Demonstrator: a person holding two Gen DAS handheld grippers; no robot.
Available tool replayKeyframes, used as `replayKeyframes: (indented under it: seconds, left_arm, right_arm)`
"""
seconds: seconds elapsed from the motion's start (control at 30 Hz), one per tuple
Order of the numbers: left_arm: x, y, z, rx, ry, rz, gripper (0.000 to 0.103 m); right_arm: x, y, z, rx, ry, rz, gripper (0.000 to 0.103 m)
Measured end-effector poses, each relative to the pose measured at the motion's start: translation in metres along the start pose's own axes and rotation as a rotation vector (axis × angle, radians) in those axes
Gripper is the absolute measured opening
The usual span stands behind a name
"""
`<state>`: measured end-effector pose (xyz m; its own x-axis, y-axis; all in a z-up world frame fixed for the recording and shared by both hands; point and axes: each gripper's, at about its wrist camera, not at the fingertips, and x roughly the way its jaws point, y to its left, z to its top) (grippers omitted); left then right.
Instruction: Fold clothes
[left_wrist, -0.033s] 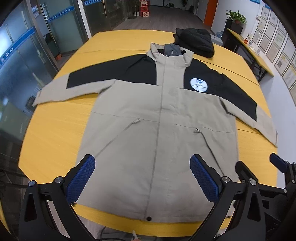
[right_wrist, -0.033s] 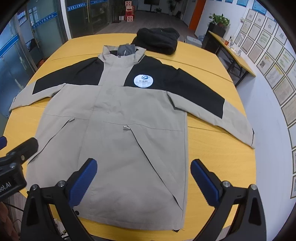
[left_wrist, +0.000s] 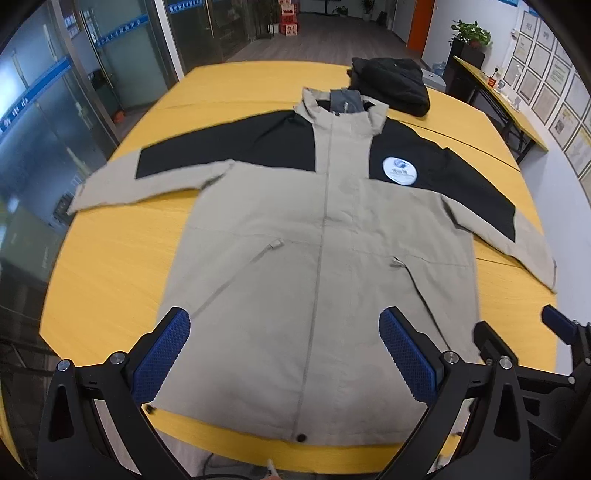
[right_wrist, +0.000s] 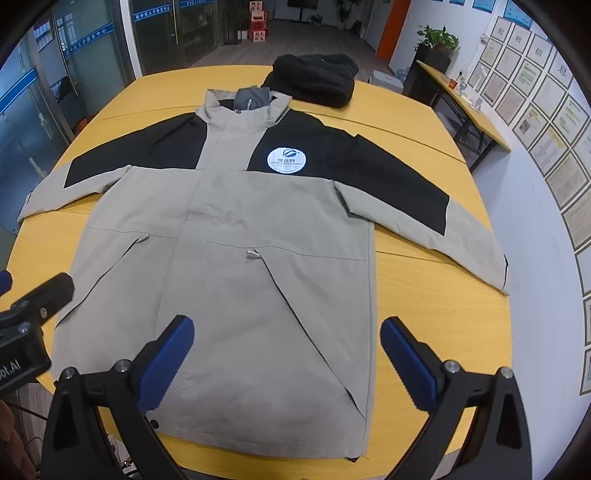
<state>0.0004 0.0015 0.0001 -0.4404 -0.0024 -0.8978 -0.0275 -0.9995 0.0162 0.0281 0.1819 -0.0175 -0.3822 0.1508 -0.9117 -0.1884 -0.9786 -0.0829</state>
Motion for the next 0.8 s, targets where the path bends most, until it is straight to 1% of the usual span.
replayKeyframes:
  seconds: [0.07,0.17,0.27,0.33,0.4,0.6,0.8]
  left_arm:
    - [0.000,-0.004,-0.001,0.014,-0.007,-0.007,0.103]
    - [0.010,0.013,0.004,0.021,0.040,-0.066,0.103]
    - [0.013,0.012,0.014,0.089,0.034,-0.017,0.103]
    - [0.011,0.001,0.016,0.130,0.007,0.032,0.103]
    - [0.015,-0.002,0.017,0.160,0.005,0.063,0.103]
    - [0.018,0.009,0.023,0.166,-0.027,0.033,0.103]
    - [0.020,0.012,0.030,0.164,-0.030,0.003,0.103]
  right_arm:
    - [0.000,0.004,0.003,-0.001,0.006,-0.026,0.103]
    - [0.000,0.010,0.008,-0.004,0.016,-0.065,0.103]
    - [-0.001,0.016,0.012,-0.006,0.025,-0.104,0.103]
    - [-0.001,0.020,0.016,-0.007,0.032,-0.130,0.103]
    - [-0.001,0.024,0.016,-0.007,0.028,-0.153,0.103]
    - [-0.001,0.033,0.017,0.007,0.024,-0.209,0.103]
    - [-0.004,0.039,0.018,0.019,0.023,-0.246,0.103]
